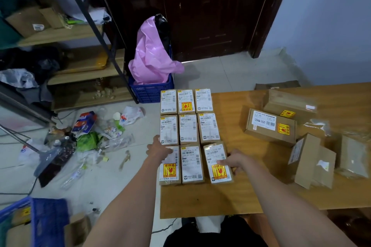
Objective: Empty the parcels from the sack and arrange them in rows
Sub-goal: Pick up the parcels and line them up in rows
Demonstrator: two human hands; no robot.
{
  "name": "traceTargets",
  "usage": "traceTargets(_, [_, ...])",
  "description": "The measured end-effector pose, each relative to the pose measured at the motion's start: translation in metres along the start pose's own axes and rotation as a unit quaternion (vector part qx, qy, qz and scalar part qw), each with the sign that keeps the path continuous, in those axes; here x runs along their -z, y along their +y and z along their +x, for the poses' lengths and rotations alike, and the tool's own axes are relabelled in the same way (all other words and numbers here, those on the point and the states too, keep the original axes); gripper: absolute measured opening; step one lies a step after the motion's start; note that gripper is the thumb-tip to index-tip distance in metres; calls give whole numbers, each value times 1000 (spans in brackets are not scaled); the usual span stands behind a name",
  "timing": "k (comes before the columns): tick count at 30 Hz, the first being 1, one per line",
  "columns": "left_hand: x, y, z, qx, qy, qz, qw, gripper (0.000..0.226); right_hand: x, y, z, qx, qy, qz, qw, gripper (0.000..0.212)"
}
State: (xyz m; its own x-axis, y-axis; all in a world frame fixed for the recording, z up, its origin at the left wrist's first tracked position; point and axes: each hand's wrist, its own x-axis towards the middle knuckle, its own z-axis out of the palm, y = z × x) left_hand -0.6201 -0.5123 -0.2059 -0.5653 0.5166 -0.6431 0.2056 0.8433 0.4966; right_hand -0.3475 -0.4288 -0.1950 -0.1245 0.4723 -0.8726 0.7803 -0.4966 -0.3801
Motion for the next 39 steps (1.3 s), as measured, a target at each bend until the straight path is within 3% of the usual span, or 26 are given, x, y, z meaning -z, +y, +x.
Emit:
traceTargets(4, [-3, -11, 11, 37, -73, -39, 996, 102, -10, -1, 9, 6, 45, -65, 997, 52])
traceTargets(10, [-10, -13, 20, 54, -86, -30, 994, 63, -13, -1, 19, 11, 67, -86, 994, 46])
traceTargets(15, [-13, -11, 16, 50, -86, -33, 995, 52, -14, -4, 22, 19, 57, -79, 995, 41])
traceTargets(35, [-15, -14, 31, 65, -102, -31, 992, 53, -15, -17, 24, 5, 9, -79, 997, 37])
traceTargets(39, [-8, 0, 17, 68, -51, -1, 996, 67, -10, -21, 22, 7, 15, -76, 997, 43])
